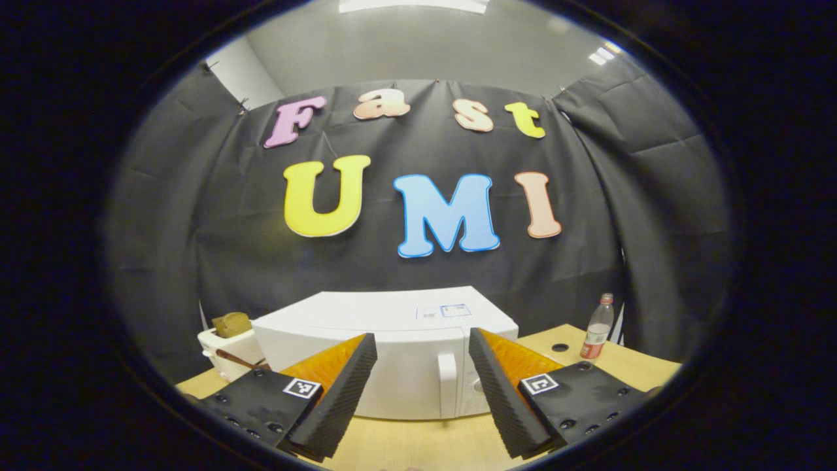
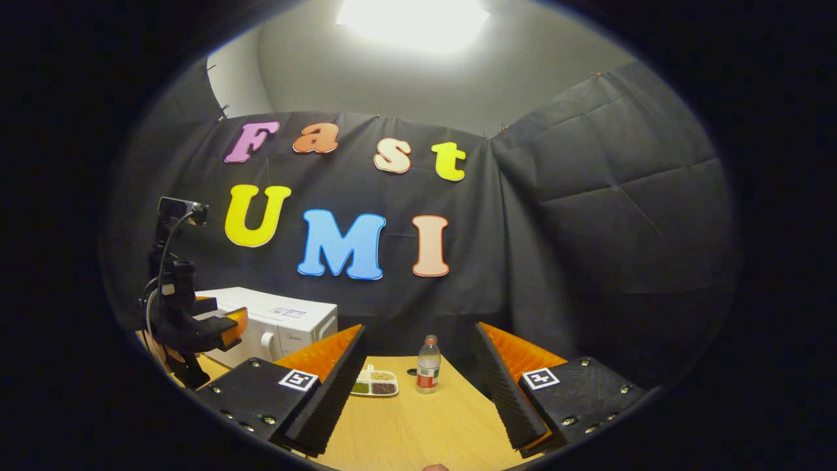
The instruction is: Open the microwave oven with the left hand, put the food in, and close the microwave oven.
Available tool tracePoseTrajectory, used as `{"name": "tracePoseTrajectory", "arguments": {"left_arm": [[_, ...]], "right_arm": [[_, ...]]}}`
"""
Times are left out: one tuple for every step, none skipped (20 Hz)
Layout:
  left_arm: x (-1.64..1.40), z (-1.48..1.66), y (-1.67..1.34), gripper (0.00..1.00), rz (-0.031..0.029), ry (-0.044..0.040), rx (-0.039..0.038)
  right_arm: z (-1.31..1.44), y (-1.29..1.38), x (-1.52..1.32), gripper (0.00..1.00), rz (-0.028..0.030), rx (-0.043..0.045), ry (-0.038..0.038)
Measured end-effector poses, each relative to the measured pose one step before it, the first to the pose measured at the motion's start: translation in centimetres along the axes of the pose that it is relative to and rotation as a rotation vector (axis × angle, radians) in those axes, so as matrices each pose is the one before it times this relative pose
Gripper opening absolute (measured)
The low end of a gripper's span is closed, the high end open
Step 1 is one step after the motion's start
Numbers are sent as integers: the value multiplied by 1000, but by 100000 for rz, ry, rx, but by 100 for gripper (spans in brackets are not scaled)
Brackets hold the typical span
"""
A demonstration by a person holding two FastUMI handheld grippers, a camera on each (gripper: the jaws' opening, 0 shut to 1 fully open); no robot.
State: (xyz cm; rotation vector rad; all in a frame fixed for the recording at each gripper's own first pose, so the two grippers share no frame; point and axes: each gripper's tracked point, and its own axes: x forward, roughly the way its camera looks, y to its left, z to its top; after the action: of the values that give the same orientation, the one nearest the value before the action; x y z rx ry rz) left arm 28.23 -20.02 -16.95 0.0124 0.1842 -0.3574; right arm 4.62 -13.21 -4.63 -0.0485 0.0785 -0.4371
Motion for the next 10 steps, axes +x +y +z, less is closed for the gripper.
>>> {"name": "tracePoseTrajectory", "arguments": {"left_arm": [[906,-1227,-354,95,-1484,2091,-205],[892,-1021,-313,95,-1435,1796,-431],[761,-903,-339,95,-1249,1661,-240],[731,-913,-242,94,-897,1772,62],[792,-937,-110,94,-289,2010,438],[729,-1020,-169,94,-529,2172,79],[719,-918,-265,98,-606,1765,-453],[591,-812,-171,96,-491,2129,-339],[638,-689,-123,96,-330,1730,-173],[601,-710,-5,95,-290,1723,52]], "right_arm": [[-162,-118,-41,98,-1730,-86,680],[-178,-83,16,98,-1709,227,804],[-266,-106,-17,98,-1523,154,875],[-239,-24,27,98,-1327,-243,904],[-388,-23,-23,98,-960,-529,1024],[-199,96,-52,98,-673,-741,887],[-76,51,85,98,-771,-760,453],[110,83,62,98,-853,-525,222],[-79,98,-15,98,-700,-172,261],[0,90,-111,98,-561,-27,394]]}}
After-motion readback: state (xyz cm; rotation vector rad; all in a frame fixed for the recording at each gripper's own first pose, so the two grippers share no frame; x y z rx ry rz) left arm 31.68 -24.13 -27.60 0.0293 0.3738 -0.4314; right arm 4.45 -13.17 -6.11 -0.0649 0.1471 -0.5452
